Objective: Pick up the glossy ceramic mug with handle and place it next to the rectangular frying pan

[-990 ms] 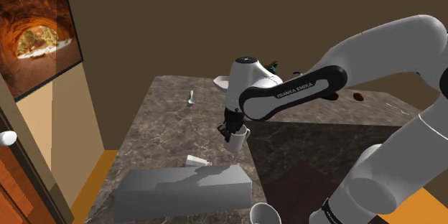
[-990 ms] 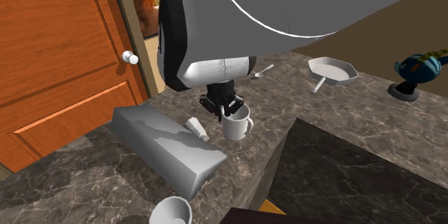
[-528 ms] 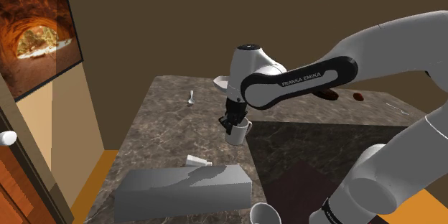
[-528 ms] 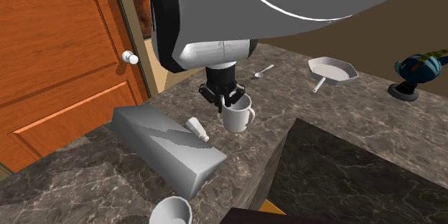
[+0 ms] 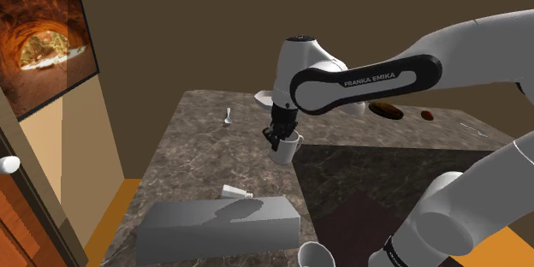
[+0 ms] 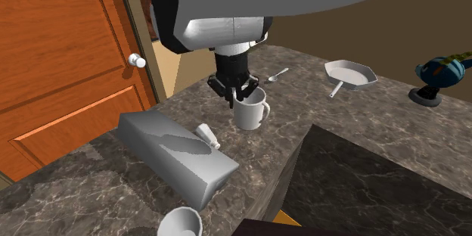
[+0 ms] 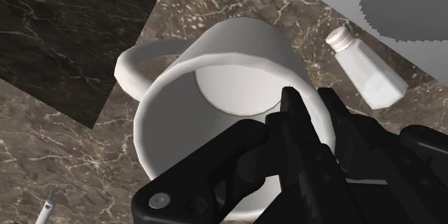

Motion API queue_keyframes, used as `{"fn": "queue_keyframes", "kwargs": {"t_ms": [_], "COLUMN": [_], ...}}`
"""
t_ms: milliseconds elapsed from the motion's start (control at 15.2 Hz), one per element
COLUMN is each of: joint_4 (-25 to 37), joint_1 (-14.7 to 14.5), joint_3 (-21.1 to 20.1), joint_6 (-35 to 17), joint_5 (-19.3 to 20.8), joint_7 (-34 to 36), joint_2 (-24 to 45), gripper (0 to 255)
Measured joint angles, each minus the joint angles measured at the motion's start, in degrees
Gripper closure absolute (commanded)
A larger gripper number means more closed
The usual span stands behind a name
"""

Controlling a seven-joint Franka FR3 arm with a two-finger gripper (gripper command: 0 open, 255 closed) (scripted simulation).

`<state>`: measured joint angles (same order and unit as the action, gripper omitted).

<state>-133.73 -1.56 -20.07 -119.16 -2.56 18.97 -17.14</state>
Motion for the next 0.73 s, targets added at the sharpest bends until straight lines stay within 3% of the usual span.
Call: {"fn": "queue_keyframes", "kwargs": {"t_ms": [726], "joint_4": [6.96], "joint_1": [5.64], "joint_3": [7.17], "joint_6": [0.75], "joint_5": [3.36], "joint_7": [-10.61], "joint_2": [6.24], "gripper": [255]}}
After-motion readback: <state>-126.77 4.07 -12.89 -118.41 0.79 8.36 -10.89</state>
